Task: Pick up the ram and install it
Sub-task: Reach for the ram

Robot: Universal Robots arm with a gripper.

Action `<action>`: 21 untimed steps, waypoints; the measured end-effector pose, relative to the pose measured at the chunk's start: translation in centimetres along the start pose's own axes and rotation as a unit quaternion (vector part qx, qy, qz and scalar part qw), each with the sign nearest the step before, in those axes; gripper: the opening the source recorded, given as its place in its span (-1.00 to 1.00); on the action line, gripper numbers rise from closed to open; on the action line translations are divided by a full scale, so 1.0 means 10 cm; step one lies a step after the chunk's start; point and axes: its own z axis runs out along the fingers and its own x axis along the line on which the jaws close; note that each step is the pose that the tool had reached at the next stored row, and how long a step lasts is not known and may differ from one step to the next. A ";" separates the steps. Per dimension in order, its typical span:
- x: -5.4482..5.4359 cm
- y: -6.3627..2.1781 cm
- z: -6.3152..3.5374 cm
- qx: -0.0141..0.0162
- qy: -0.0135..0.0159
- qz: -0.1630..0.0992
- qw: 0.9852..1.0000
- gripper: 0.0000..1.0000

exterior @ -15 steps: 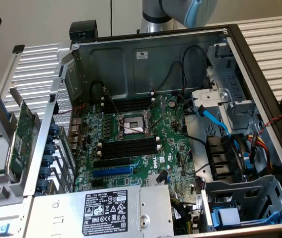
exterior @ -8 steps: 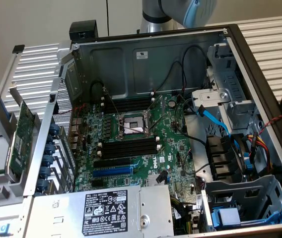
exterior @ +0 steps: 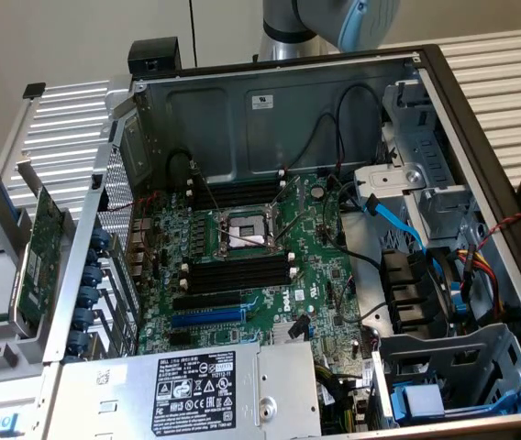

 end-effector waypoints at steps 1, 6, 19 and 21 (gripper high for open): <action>0.02 -0.012 -0.001 0.000 0.000 0.000 1.000 -0.79; 0.11 -0.061 -0.005 0.000 0.000 0.000 1.000 -0.79; 0.30 -0.085 0.002 0.000 0.000 0.000 1.000 -0.79; 0.31 -0.086 0.002 0.000 0.000 0.000 1.000 -0.79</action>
